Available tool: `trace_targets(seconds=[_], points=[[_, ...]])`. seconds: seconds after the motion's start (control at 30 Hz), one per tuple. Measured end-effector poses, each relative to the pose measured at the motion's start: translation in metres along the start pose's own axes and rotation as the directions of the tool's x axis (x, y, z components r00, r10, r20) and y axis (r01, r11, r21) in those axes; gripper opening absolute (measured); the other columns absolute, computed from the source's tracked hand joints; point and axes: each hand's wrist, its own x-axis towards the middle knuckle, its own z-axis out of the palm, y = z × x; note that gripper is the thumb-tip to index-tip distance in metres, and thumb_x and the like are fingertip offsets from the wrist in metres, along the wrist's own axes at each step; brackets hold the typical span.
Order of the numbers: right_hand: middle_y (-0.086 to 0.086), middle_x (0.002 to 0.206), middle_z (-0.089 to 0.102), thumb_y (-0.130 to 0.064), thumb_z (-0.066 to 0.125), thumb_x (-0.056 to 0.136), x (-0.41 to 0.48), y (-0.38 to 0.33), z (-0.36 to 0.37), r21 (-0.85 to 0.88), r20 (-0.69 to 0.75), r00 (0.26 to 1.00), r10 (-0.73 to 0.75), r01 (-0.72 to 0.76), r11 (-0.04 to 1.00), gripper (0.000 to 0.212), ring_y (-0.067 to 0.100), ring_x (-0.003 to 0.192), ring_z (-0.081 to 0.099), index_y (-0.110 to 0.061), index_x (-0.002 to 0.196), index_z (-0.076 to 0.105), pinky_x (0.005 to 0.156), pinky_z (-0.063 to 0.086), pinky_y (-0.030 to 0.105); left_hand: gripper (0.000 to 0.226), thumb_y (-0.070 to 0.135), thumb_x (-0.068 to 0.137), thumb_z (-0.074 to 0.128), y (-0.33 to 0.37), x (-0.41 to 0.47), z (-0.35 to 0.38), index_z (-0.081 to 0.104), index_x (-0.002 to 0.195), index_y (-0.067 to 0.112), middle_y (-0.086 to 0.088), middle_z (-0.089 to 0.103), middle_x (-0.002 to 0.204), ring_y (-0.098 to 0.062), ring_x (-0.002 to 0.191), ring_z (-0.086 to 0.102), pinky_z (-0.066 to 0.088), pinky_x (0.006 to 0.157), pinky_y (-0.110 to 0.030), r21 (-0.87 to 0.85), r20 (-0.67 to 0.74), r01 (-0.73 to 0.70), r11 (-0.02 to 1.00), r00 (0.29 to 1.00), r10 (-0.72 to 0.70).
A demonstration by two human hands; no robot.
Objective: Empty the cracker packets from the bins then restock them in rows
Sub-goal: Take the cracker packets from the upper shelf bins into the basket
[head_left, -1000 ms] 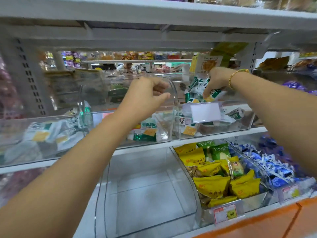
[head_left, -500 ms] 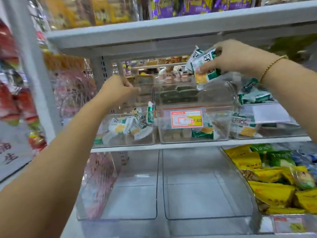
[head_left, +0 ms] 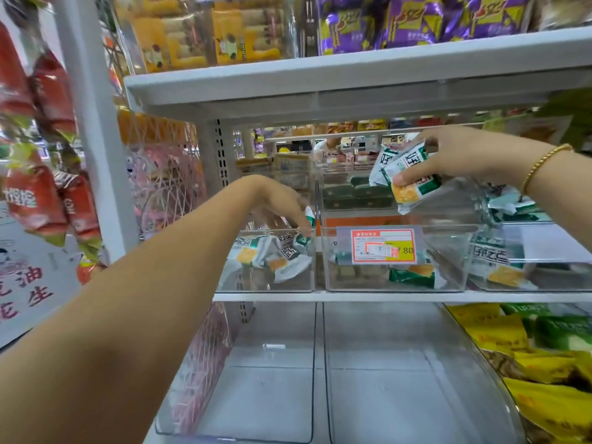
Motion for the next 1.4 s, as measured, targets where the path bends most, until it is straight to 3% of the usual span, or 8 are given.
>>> trace_targets(seconds=[0.07, 0.17, 0.37, 0.53, 0.73, 1.07, 1.3, 1.4], points=[[0.006, 0.132, 0.055, -0.058, 0.078, 0.052, 0.002, -0.001, 0.003, 0.035, 0.004, 1.000, 0.000, 0.000, 0.999, 0.096, 0.024, 0.107, 0.055, -0.021, 0.136, 0.050, 0.093, 0.046, 0.037, 0.021, 0.010, 0.093, 0.057, 0.000, 0.009, -0.001, 0.058, 0.113, 0.010, -0.009, 0.059, 0.113, -0.020, 0.087, 0.056, 0.050, 0.077, -0.031, -0.019, -0.054, -0.011, 1.000, 0.999, 0.010], [0.006, 0.127, 0.057, -0.047, 0.078, 0.068, 0.008, -0.002, 0.010, 0.060, 0.005, 1.000, -0.009, 0.009, 0.998, 0.072, 0.019, 0.091, 0.055, -0.019, 0.130, 0.055, 0.077, 0.044, 0.029, 0.015, 0.003, 0.095, 0.049, 0.000, 0.018, -0.002, 0.062, 0.090, 0.010, -0.008, 0.055, 0.090, -0.017, 0.069, 0.053, 0.050, 0.063, -0.025, -0.038, -0.151, -0.006, 0.999, 0.989, 0.001], [0.002, 0.103, 0.055, -0.039, 0.077, 0.075, 0.017, -0.006, 0.019, 0.105, -0.013, 1.000, -0.019, 0.020, 0.994, 0.058, 0.007, 0.072, 0.049, -0.013, 0.124, 0.057, 0.063, 0.039, 0.027, 0.036, 0.016, 0.089, 0.063, 0.001, 0.027, 0.002, 0.054, 0.115, -0.006, -0.022, 0.063, 0.108, -0.034, 0.091, 0.066, 0.056, 0.086, -0.042, -0.018, -0.086, 0.103, 0.995, 0.991, -0.104], [0.003, 0.109, 0.054, -0.040, 0.076, 0.076, 0.018, -0.004, 0.023, 0.065, -0.001, 1.000, -0.016, 0.016, 0.998, 0.062, 0.006, 0.069, 0.046, -0.016, 0.128, 0.054, 0.060, 0.037, 0.025, 0.021, 0.027, 0.089, 0.063, -0.008, 0.034, -0.006, 0.057, 0.088, 0.006, -0.005, 0.054, 0.079, -0.019, 0.069, 0.051, 0.048, 0.071, -0.028, 0.058, -0.180, 0.137, 0.989, 0.976, -0.125], [0.003, 0.112, 0.056, -0.038, 0.076, 0.075, 0.020, -0.001, 0.025, 0.095, 0.005, 1.000, -0.011, 0.010, 0.995, 0.062, 0.006, 0.072, 0.049, -0.020, 0.130, 0.053, 0.056, 0.036, 0.021, 0.051, 0.035, 0.092, 0.058, -0.017, 0.031, -0.004, 0.044, 0.136, 0.012, -0.013, 0.048, 0.137, -0.030, 0.118, 0.054, 0.041, 0.105, -0.045, -0.005, -0.007, 0.159, 0.987, 0.987, -0.159], [-0.007, 0.088, 0.055, -0.034, 0.076, 0.078, 0.007, -0.005, 0.017, 0.152, 0.036, 0.999, -0.001, -0.004, 0.988, 0.050, 0.007, 0.072, 0.053, -0.020, 0.121, 0.057, 0.038, 0.035, 0.017, 0.057, 0.031, 0.088, 0.065, -0.020, 0.028, -0.001, 0.042, 0.136, 0.010, -0.011, 0.035, 0.150, -0.025, 0.115, 0.054, 0.042, 0.104, -0.040, -0.036, 0.057, 0.138, 0.990, 0.989, -0.136], [-0.004, 0.098, 0.067, -0.031, 0.080, 0.071, -0.008, -0.014, 0.014, 0.247, 0.018, 0.998, -0.060, 0.054, 0.967, 0.047, 0.011, 0.083, 0.066, -0.022, 0.113, 0.060, 0.072, 0.055, 0.030, 0.027, 0.028, 0.085, 0.069, -0.022, 0.018, 0.000, 0.056, 0.102, 0.012, -0.009, 0.051, 0.127, -0.024, 0.099, 0.058, 0.050, 0.086, -0.036, -0.081, -0.030, 0.095, 0.992, 0.995, -0.098], [-0.004, 0.101, 0.070, -0.030, 0.082, 0.068, -0.015, -0.019, 0.011, 0.373, -0.031, 0.995, -0.093, 0.098, 0.923, 0.053, 0.012, 0.085, 0.071, -0.023, 0.116, 0.061, 0.078, 0.058, 0.033, 0.042, 0.025, 0.082, 0.073, -0.021, 0.000, -0.009, 0.051, 0.114, 0.007, -0.006, 0.044, 0.120, -0.025, 0.096, 0.058, 0.053, 0.090, -0.037, -0.227, -0.223, 0.011, 0.974, 0.973, -0.063]])
